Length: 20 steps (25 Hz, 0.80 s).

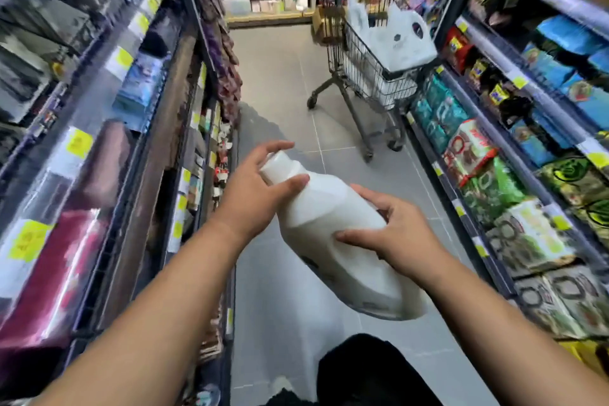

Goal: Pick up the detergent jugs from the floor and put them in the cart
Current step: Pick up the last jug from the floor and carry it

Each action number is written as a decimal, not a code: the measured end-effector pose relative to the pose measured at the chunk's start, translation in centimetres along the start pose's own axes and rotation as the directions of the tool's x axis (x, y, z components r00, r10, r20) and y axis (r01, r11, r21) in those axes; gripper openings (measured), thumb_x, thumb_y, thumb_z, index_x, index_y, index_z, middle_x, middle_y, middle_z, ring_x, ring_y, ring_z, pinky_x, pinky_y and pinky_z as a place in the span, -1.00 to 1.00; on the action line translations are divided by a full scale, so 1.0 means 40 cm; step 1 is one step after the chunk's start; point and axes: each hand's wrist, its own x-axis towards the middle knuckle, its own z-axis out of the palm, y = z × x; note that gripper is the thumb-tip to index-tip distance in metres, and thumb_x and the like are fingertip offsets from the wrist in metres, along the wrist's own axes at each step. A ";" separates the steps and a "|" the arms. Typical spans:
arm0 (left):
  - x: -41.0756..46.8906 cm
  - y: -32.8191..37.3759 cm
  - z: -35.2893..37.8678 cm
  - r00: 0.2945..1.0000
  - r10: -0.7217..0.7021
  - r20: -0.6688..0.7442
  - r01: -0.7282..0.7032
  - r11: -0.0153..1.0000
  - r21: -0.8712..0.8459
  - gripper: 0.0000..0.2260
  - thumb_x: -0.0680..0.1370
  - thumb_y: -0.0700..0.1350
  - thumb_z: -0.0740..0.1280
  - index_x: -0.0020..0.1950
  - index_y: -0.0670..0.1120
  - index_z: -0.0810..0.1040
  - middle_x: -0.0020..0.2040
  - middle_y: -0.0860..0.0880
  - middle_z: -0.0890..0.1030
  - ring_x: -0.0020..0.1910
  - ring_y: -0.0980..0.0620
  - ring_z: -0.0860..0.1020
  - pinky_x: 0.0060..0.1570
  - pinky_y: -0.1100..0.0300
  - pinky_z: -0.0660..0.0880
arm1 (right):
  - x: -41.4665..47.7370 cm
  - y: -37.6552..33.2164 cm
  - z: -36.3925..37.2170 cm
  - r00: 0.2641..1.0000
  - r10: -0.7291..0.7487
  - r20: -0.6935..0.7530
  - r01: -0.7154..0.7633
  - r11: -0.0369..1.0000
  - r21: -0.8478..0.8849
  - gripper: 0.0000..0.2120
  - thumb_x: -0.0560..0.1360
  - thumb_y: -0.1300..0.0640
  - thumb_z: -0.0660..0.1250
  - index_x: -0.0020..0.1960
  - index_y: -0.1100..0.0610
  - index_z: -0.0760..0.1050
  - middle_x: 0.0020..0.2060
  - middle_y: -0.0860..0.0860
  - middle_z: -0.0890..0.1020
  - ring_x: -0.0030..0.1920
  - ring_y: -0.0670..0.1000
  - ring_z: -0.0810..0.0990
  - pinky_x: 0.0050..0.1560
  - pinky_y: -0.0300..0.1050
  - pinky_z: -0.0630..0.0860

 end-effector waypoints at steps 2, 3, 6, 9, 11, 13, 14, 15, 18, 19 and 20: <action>0.157 -0.009 0.008 0.999 -0.023 0.048 0.023 1.000 -0.013 -0.64 0.40 -0.13 0.54 0.09 0.22 0.57 0.02 -0.01 0.62 -0.14 0.17 0.58 -0.09 0.27 0.52 | 0.124 -0.008 -0.034 0.996 0.055 -0.064 -0.050 0.996 0.075 -0.41 0.25 0.18 0.62 0.24 -0.09 0.58 -0.28 -0.18 0.68 -0.42 -0.25 0.55 -0.45 -0.45 0.36; 0.235 -0.018 0.017 0.998 -0.031 0.062 0.030 0.999 0.010 -0.64 0.39 -0.08 0.54 0.09 0.24 0.58 0.06 -0.03 0.62 -0.08 0.11 0.59 -0.04 0.21 0.54 | 0.187 -0.009 -0.053 0.995 0.069 -0.074 -0.062 0.994 0.090 -0.44 0.25 0.17 0.62 0.20 -0.12 0.59 -0.28 -0.13 0.69 -0.44 -0.23 0.54 -0.47 -0.41 0.37; 0.448 -0.046 0.060 0.995 -0.030 0.100 0.024 0.998 0.059 -0.64 0.39 -0.05 0.54 0.10 0.26 0.57 0.13 -0.05 0.62 0.02 -0.01 0.61 0.03 0.12 0.57 | 0.376 0.009 -0.118 0.991 0.090 -0.103 -0.079 0.992 0.102 -0.46 0.23 0.14 0.63 0.14 -0.20 0.60 -0.25 -0.10 0.70 -0.44 -0.20 0.53 -0.48 -0.36 0.37; 0.637 -0.060 0.103 0.995 -0.038 0.092 0.030 0.996 0.084 -0.64 0.41 -0.08 0.54 0.12 0.22 0.58 0.14 -0.03 0.61 0.03 0.00 0.60 0.07 0.08 0.59 | 0.565 0.012 -0.190 0.989 0.102 -0.103 -0.095 0.993 0.068 -0.38 0.19 0.10 0.66 0.20 -0.17 0.58 -0.23 -0.12 0.68 -0.42 -0.25 0.54 -0.45 -0.44 0.35; 0.776 -0.051 0.135 0.994 -0.066 0.091 0.056 0.993 0.105 -0.64 0.42 -0.10 0.54 0.16 0.16 0.58 0.12 -0.02 0.61 0.00 0.05 0.59 0.07 0.13 0.58 | 0.697 0.000 -0.253 0.989 0.108 -0.102 -0.103 0.993 0.053 -0.38 0.19 0.09 0.66 0.20 -0.14 0.58 -0.20 -0.09 0.68 -0.42 -0.26 0.53 -0.45 -0.46 0.35; 0.915 -0.039 0.165 0.994 -0.061 0.096 0.051 0.993 0.105 -0.63 0.42 -0.11 0.53 0.17 0.13 0.57 0.08 -0.02 0.61 -0.05 0.07 0.58 0.02 0.17 0.56 | 0.825 -0.018 -0.313 0.989 0.101 -0.108 -0.096 0.994 0.046 -0.41 0.19 0.12 0.66 0.18 -0.13 0.60 -0.15 -0.09 0.70 -0.38 -0.25 0.56 -0.44 -0.45 0.36; 0.981 -0.037 0.177 0.993 -0.058 0.106 0.047 0.993 0.104 -0.63 0.42 -0.10 0.53 0.17 0.14 0.57 0.07 -0.02 0.61 -0.06 0.08 0.57 0.03 0.17 0.56 | 0.884 -0.024 -0.340 0.988 0.103 -0.116 -0.100 0.994 0.037 -0.40 0.19 0.12 0.66 0.19 -0.12 0.60 -0.11 -0.10 0.71 -0.34 -0.25 0.58 -0.43 -0.44 0.37; 1.040 -0.038 0.187 0.992 -0.052 0.118 0.040 0.994 0.105 -0.63 0.41 -0.09 0.54 0.17 0.15 0.57 0.07 -0.01 0.61 -0.05 0.08 0.58 0.05 0.15 0.56 | 0.934 -0.031 -0.362 0.987 0.102 -0.124 -0.099 0.995 0.025 -0.38 0.18 0.11 0.66 0.20 -0.11 0.60 -0.08 -0.10 0.71 -0.29 -0.25 0.59 -0.41 -0.44 0.39; 1.235 -0.063 0.206 0.989 -0.031 0.142 0.018 0.995 0.098 -0.63 0.37 -0.02 0.56 0.11 0.23 0.57 0.07 0.01 0.63 -0.02 0.03 0.60 0.10 0.01 0.59 | 1.098 -0.045 -0.414 0.985 0.100 -0.141 -0.100 0.995 0.011 -0.32 0.15 0.05 0.67 0.24 -0.08 0.58 -0.02 -0.10 0.71 -0.24 -0.26 0.59 -0.37 -0.47 0.39; 1.308 -0.072 0.218 0.987 -0.024 0.160 0.009 0.996 0.094 -0.64 0.36 -0.02 0.56 0.08 0.25 0.58 0.08 0.02 0.63 0.00 0.04 0.60 0.13 0.00 0.58 | 1.156 -0.047 -0.431 0.983 0.102 -0.152 -0.103 0.995 0.004 -0.33 0.17 0.04 0.67 0.25 -0.08 0.58 -0.02 -0.10 0.71 -0.25 -0.27 0.59 -0.38 -0.47 0.38; 1.386 -0.079 0.230 0.983 -0.013 0.186 -0.004 0.996 0.089 -0.65 0.36 -0.04 0.57 0.05 0.25 0.58 0.11 0.04 0.63 0.04 0.05 0.60 0.17 0.00 0.56 | 1.215 -0.051 -0.449 0.979 0.107 -0.172 -0.108 0.994 0.007 -0.35 0.19 0.06 0.66 0.25 -0.08 0.58 -0.02 -0.10 0.71 -0.26 -0.26 0.58 -0.40 -0.45 0.38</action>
